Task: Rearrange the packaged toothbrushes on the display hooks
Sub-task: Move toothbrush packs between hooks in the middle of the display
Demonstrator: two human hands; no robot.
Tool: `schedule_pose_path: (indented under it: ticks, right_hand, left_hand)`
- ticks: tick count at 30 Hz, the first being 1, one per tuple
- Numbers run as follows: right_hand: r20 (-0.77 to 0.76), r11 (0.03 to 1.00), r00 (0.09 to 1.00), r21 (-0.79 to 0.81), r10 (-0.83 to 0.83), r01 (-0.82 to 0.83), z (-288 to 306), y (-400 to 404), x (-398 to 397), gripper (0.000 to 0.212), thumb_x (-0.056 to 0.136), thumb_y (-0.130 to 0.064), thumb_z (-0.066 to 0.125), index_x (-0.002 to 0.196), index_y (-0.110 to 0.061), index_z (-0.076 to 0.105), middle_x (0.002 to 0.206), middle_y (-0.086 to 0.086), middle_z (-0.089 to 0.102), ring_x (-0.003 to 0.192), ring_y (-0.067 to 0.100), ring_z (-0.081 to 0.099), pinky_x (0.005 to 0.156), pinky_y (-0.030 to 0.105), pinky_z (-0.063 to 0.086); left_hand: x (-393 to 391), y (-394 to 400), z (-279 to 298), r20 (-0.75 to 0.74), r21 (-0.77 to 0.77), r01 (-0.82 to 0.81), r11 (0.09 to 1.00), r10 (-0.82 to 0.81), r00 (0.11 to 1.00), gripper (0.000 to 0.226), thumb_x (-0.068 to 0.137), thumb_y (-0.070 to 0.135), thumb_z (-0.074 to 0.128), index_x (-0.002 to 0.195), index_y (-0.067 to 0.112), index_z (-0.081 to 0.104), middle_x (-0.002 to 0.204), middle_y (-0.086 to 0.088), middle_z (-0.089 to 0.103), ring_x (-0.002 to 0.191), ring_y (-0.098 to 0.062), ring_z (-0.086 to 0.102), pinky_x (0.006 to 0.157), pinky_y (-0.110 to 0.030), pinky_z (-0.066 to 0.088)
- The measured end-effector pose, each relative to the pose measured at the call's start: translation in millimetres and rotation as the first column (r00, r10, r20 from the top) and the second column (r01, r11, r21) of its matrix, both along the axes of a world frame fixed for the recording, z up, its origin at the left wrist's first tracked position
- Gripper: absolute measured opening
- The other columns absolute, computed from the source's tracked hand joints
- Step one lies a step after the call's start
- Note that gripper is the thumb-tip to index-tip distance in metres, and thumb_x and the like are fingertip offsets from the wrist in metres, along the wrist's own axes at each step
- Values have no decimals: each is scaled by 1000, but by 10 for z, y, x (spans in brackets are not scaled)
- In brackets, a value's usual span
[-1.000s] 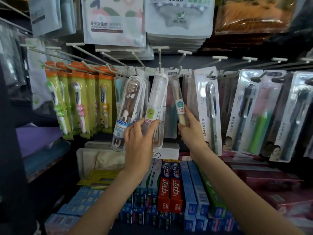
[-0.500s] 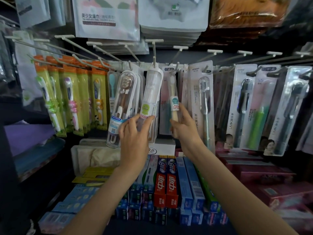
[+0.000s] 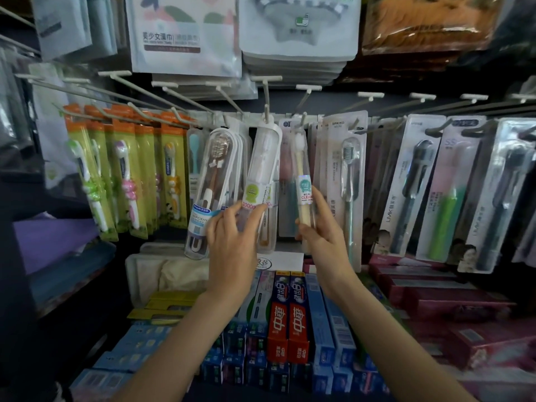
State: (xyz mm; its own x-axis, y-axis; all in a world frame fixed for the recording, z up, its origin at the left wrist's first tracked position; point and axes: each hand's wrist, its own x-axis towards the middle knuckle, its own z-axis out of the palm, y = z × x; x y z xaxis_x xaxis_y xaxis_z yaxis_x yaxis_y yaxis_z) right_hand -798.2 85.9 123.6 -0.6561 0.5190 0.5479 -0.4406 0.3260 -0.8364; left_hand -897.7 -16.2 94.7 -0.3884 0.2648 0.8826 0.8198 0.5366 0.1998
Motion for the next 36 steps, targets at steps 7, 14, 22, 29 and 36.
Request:
schedule_pose_path:
  ticks: [7, 14, 22, 29, 36]
  right_hand:
    - [-70, 995, 993, 37, 91, -89, -79, -92, 300, 60, 95, -3, 43, 130, -51, 34, 137, 8, 43, 90, -2, 54, 74, 12, 46]
    - [-45, 980, 991, 162, 124, -115, 103, -148, 525, 54, 93, -4, 46, 128, -45, 41, 104, -4, 59, 71, 3, 51, 65, 14, 45]
    - [9, 948, 988, 278, 156, -152, 251, -272, 548, 56, 95, 1, 43, 133, -39, 38, 106, -25, 61, 80, 0, 55, 71, 16, 46]
    - [169, 879, 965, 404, 201, -254, 156, -608, 190, 57, 96, -9, 45, 137, -43, 28, 118, -18, 54, 82, 14, 58, 68, 27, 47]
    - [254, 850, 962, 482, 98, -214, 241, -933, -294, 61, 95, -15, 48, 144, -35, 18, 138, 0, 42, 113, 17, 50, 93, 31, 44]
  left_hand:
    - [59, -36, 4, -3, -3, 16, 1000, -16, 1000, 75, 68, -10, 72, 128, 27, 48, 121, -14, 48, 112, -38, 45, 89, -48, 44]
    - [73, -78, 9, -9, -20, 12, 1000, -12, 1000, 76, 68, -5, 75, 130, 29, 47, 122, -12, 48, 113, -36, 46, 93, -45, 40]
    - [153, -330, 73, 34, -65, 182, 981, -180, 983, 46, 91, 20, 54, 134, 32, 44, 136, -7, 44, 121, -28, 37, 100, -42, 35]
    - [142, -840, 473, 235, 499, 424, 756, -589, 773, 40, 93, 29, 47, 132, 23, 44, 116, 12, 58, 105, 6, 54, 90, -11, 43]
    - [-314, -882, 917, 378, 751, 331, 572, -782, 496, 50, 89, 5, 56, 132, 27, 42, 99, 0, 65, 95, -16, 63, 78, -29, 53]
